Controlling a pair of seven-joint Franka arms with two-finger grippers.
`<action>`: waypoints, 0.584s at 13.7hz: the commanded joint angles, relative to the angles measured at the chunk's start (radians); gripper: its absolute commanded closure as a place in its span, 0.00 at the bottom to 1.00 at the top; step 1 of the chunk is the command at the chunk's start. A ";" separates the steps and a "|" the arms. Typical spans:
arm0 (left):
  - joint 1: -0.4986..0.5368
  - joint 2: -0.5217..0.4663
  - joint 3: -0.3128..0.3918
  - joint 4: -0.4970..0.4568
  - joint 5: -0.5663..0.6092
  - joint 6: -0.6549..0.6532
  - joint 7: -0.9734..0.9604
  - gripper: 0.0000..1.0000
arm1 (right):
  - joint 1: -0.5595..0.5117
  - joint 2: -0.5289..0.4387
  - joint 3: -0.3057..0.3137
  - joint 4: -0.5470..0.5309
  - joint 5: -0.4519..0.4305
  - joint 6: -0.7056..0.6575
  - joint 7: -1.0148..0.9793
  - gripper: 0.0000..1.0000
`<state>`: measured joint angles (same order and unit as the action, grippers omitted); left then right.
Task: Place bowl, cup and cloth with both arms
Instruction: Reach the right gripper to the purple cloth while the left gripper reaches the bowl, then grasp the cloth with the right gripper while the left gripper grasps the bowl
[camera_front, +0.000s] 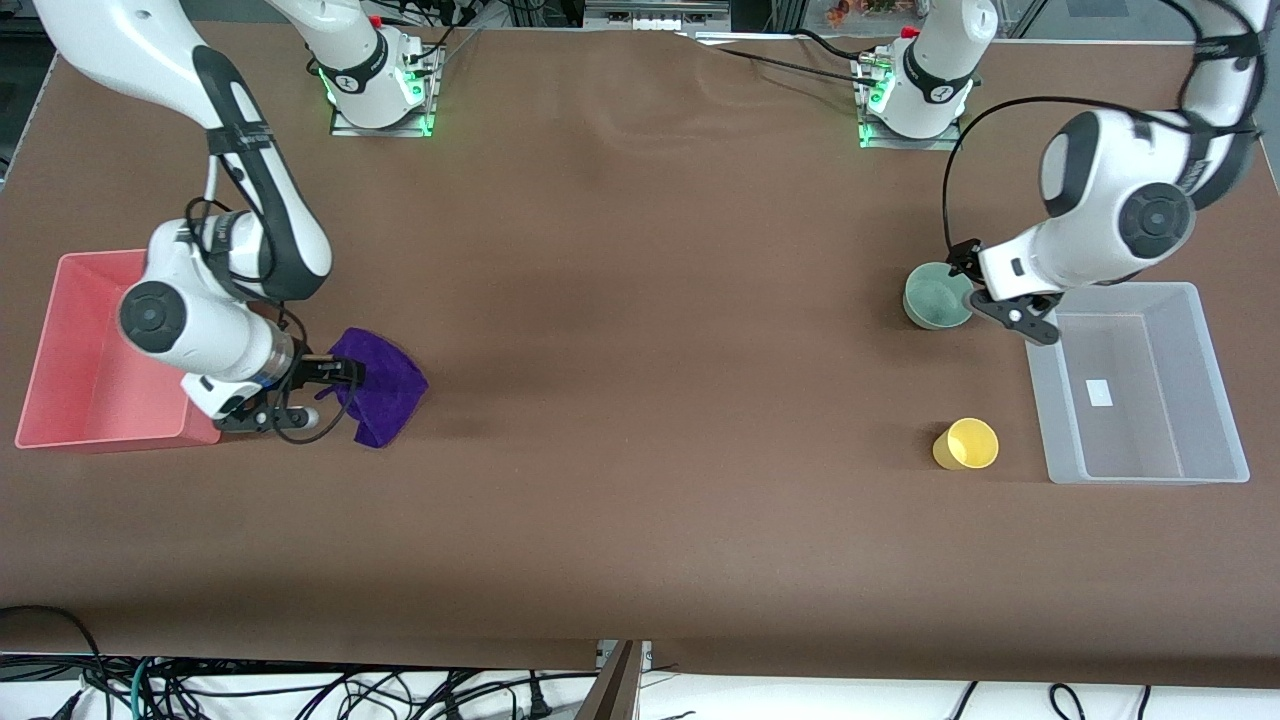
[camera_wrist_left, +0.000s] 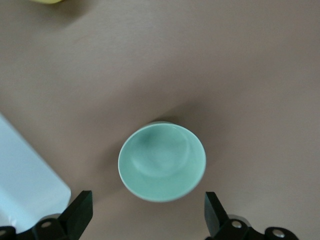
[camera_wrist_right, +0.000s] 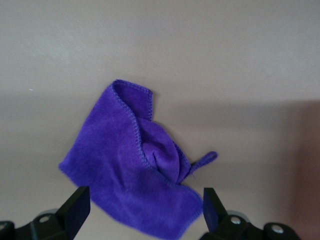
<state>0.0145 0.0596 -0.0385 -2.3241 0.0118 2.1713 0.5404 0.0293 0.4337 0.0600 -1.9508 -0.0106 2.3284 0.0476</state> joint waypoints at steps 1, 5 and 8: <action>0.039 0.049 0.002 -0.080 -0.013 0.204 0.224 0.02 | -0.006 -0.046 0.006 -0.138 0.012 0.138 -0.003 0.00; 0.042 0.163 0.000 -0.095 -0.013 0.354 0.302 0.14 | -0.008 -0.023 0.006 -0.237 0.012 0.340 -0.005 0.00; 0.044 0.210 0.000 -0.095 -0.013 0.387 0.309 0.61 | -0.008 -0.010 0.006 -0.238 0.012 0.377 -0.005 0.28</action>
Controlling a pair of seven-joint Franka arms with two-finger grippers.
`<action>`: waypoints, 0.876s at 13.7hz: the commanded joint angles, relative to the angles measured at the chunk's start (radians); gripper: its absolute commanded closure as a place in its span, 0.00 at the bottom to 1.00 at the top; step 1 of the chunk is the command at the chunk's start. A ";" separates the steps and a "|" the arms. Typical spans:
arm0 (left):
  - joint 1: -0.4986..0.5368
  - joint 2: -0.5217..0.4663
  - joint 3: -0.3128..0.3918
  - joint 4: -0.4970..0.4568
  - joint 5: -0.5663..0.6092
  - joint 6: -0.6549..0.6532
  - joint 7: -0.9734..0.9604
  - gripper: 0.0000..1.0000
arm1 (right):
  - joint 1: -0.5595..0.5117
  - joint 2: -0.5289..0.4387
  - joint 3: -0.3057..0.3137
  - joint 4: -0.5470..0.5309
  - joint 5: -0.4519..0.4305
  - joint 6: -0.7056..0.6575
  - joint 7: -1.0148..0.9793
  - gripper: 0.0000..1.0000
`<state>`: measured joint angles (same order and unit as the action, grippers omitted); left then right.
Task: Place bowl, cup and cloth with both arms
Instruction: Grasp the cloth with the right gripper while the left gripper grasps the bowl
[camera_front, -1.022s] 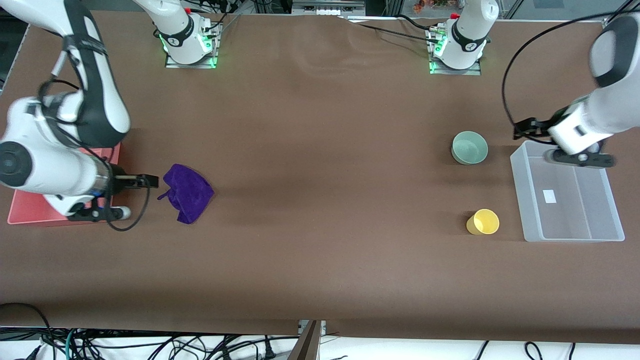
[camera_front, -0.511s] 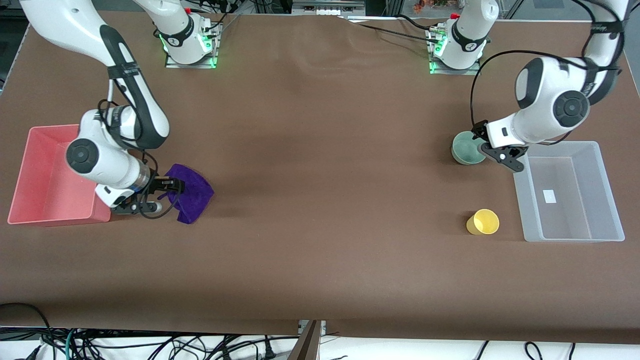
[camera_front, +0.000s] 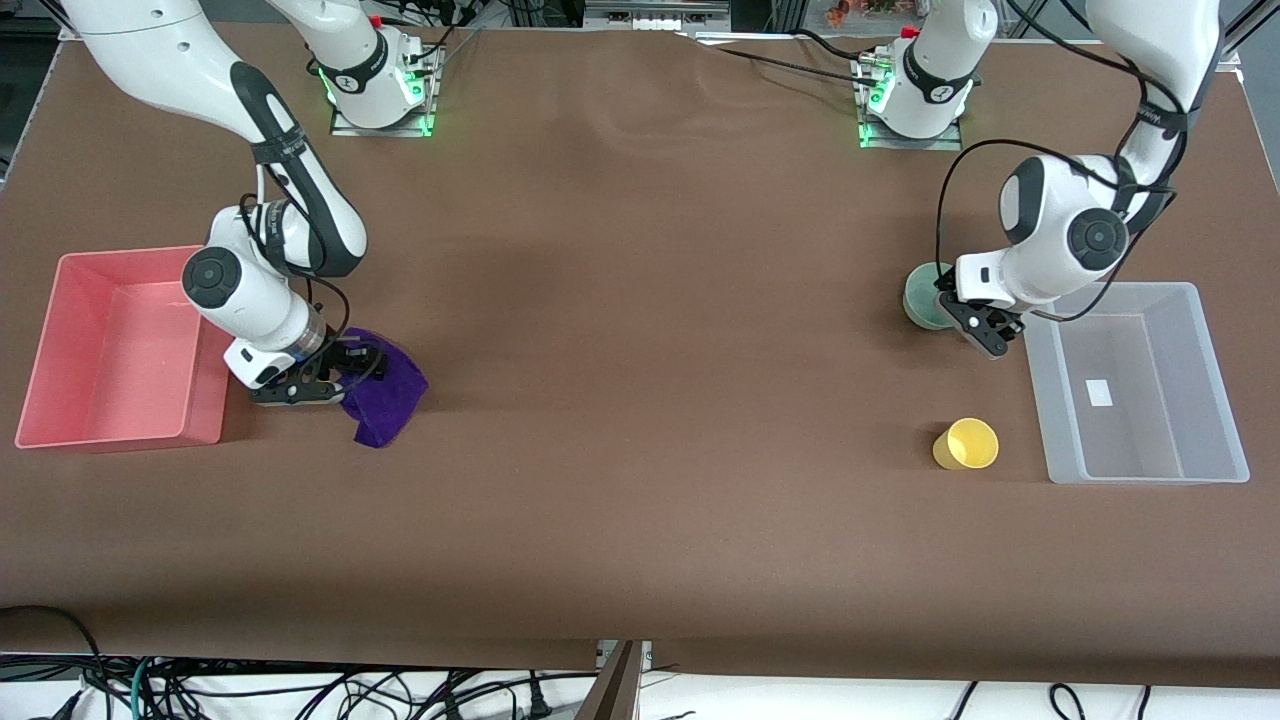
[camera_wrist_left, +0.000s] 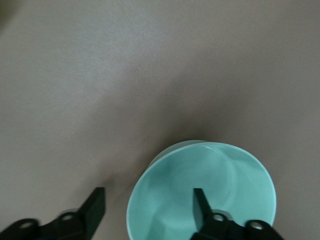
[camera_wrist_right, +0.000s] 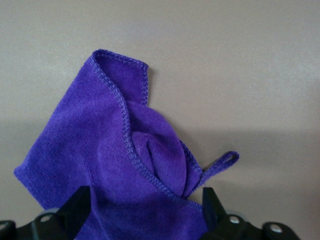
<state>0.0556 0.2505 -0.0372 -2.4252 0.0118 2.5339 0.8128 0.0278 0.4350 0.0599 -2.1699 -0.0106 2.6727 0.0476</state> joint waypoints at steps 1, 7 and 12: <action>0.003 0.019 0.000 0.008 -0.013 0.025 0.064 0.86 | -0.005 -0.012 0.006 -0.021 0.012 0.033 -0.005 0.58; 0.006 -0.031 -0.001 0.020 -0.013 -0.016 0.088 1.00 | -0.006 -0.002 0.008 -0.015 0.012 0.027 -0.008 1.00; 0.042 -0.093 0.014 0.367 -0.006 -0.588 0.094 1.00 | -0.009 -0.055 0.008 0.176 0.006 -0.286 -0.018 1.00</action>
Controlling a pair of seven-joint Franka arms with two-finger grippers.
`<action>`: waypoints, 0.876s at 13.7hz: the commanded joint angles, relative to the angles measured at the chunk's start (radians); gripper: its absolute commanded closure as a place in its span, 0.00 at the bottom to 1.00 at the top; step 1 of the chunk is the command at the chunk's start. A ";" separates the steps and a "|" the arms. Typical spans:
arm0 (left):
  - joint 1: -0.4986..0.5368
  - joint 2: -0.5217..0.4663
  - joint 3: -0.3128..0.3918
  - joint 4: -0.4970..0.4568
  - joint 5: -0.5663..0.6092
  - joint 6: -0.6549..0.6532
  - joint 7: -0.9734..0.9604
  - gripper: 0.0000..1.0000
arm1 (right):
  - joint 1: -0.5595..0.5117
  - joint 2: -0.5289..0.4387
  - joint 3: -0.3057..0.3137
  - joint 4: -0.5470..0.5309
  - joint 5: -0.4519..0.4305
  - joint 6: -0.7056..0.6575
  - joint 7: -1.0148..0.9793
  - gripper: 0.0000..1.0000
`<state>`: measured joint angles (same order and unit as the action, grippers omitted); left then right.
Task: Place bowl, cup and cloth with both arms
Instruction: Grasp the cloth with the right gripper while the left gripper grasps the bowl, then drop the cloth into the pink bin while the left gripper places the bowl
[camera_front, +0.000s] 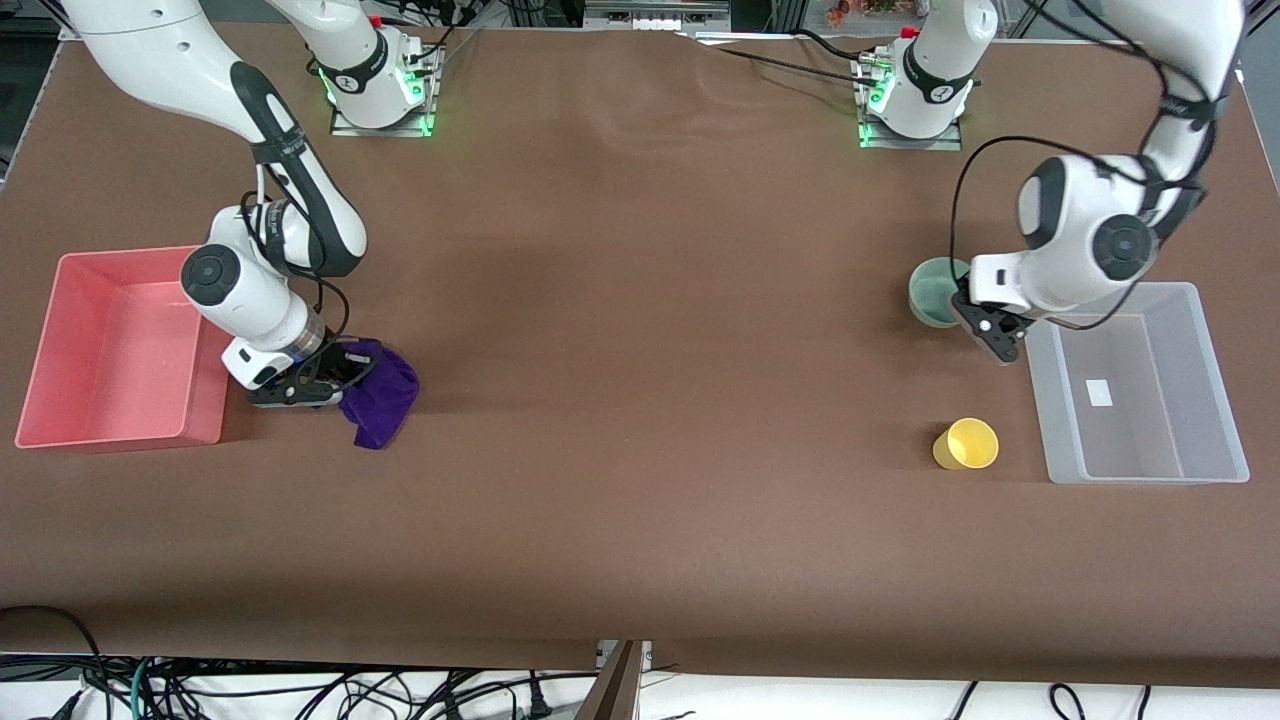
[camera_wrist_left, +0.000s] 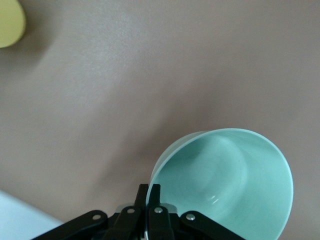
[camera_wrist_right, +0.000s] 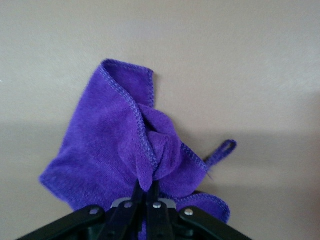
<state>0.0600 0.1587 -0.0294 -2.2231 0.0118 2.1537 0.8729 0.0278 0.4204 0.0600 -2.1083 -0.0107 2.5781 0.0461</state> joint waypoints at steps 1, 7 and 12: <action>0.072 0.017 0.006 0.250 0.019 -0.289 0.034 1.00 | -0.009 -0.049 0.006 0.207 0.006 -0.332 -0.043 1.00; 0.280 0.247 0.005 0.558 0.177 -0.272 0.185 1.00 | -0.022 -0.065 -0.130 0.666 -0.005 -1.023 -0.345 1.00; 0.369 0.421 -0.001 0.560 0.158 0.021 0.221 1.00 | -0.032 -0.075 -0.366 0.688 -0.055 -1.081 -0.670 1.00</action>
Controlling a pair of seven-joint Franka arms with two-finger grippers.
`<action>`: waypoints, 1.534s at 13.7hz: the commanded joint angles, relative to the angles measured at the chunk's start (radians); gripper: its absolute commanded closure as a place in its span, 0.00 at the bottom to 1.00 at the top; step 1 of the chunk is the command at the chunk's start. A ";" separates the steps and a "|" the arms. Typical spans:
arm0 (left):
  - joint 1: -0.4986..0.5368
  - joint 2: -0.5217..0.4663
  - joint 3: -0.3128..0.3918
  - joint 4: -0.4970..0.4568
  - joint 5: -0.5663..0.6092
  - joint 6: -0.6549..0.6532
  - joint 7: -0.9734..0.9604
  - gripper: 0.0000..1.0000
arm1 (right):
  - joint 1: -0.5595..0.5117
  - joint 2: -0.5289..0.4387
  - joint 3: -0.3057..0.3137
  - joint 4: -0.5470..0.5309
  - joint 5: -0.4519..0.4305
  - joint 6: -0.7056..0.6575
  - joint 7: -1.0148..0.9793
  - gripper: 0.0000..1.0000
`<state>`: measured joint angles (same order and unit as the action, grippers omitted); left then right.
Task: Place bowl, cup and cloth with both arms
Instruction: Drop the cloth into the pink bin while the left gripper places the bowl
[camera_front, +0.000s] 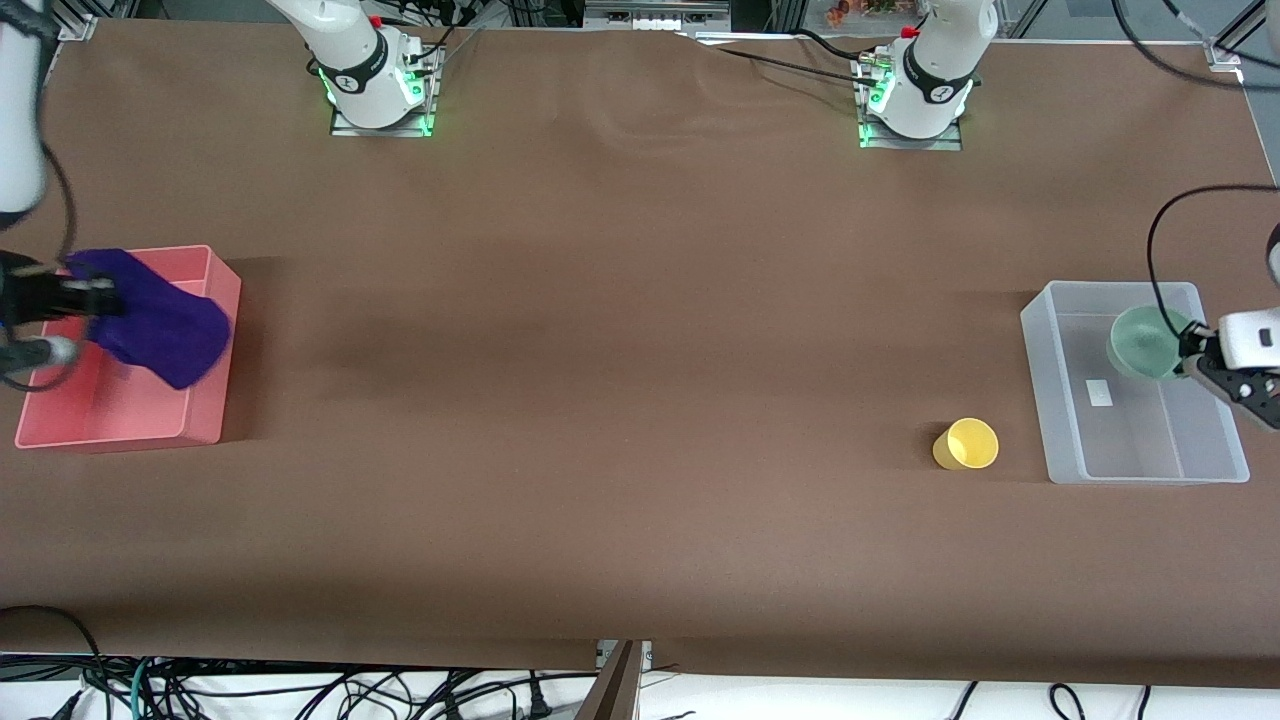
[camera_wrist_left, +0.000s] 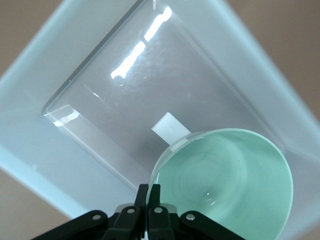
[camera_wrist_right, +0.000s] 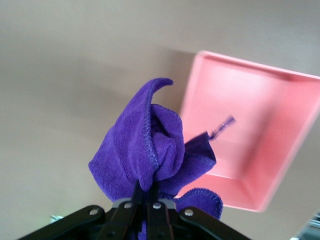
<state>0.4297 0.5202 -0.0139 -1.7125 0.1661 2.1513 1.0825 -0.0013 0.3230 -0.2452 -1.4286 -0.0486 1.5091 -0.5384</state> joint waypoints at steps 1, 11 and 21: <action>0.000 0.084 -0.018 0.050 0.004 0.056 0.011 1.00 | -0.025 0.027 -0.074 -0.022 -0.017 0.014 -0.101 1.00; -0.014 -0.040 -0.139 0.221 -0.010 -0.342 -0.085 0.00 | -0.092 0.037 -0.138 -0.375 -0.002 0.352 -0.178 1.00; -0.107 0.118 -0.282 0.212 -0.011 -0.174 -0.837 0.01 | -0.109 0.088 -0.141 -0.470 0.101 0.550 -0.212 0.00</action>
<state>0.3450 0.6116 -0.2965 -1.5085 0.1614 1.9322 0.3150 -0.1046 0.4254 -0.3848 -1.8961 0.0172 2.0575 -0.7261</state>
